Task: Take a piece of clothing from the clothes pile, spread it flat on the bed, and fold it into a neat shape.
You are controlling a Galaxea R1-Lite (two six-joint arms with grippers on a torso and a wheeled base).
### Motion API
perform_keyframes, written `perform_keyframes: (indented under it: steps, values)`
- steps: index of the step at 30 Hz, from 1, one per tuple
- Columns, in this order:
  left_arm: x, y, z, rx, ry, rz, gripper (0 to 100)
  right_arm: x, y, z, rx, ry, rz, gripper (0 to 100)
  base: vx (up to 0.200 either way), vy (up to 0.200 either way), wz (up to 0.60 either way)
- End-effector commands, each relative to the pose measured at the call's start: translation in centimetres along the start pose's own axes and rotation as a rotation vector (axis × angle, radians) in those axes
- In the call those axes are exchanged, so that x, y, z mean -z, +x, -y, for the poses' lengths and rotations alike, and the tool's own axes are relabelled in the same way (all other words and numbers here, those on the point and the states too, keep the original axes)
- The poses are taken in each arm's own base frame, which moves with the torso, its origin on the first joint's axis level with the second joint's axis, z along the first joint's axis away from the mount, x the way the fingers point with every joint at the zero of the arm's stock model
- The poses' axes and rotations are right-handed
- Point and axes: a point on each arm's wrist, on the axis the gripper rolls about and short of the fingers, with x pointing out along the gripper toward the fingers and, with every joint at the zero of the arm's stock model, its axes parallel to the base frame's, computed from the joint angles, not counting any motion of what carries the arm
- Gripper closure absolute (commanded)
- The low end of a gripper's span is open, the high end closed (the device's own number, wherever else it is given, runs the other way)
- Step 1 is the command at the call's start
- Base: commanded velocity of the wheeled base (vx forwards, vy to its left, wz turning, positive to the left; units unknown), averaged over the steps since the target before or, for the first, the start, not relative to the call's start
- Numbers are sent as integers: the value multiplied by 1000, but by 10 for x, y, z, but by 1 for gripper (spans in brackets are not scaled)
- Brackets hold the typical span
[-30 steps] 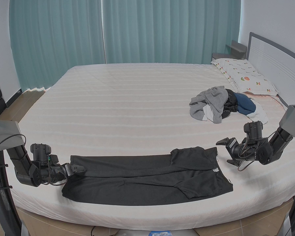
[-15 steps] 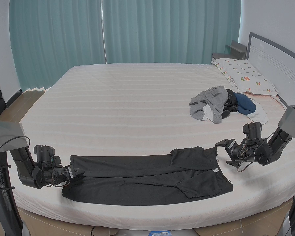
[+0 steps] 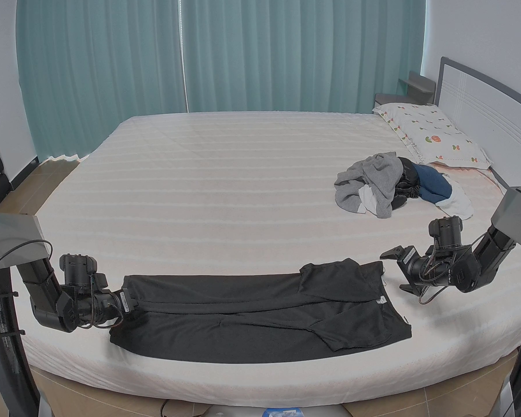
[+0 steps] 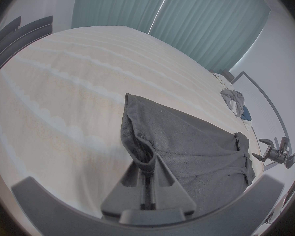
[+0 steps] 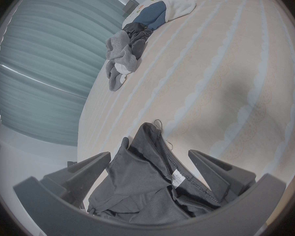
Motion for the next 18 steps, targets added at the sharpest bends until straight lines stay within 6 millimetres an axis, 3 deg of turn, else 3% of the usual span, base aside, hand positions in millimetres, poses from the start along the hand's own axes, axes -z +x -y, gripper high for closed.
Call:
perform_keyframes:
  steps: [1, 5, 8, 18]
  values:
    - [-2, 0, 1, 3, -1, 7, 100, 0, 0, 0, -1, 1, 1, 0, 0, 0, 0]
    - [-4, -1, 2, 7, -25, 15, 100, 0, 0, 0, -1, 1, 1, 0, 0, 0, 0]
    - [-4, 0, 2, 8, -30, 16, 100, 0, 0, 0, -1, 1, 1, 0, -200, 0, 0]
    - [-19, 1, 17, 61, -106, 97, 100, -2, -2, 0, -3, 7, 6, 0, 0, 0, 0]
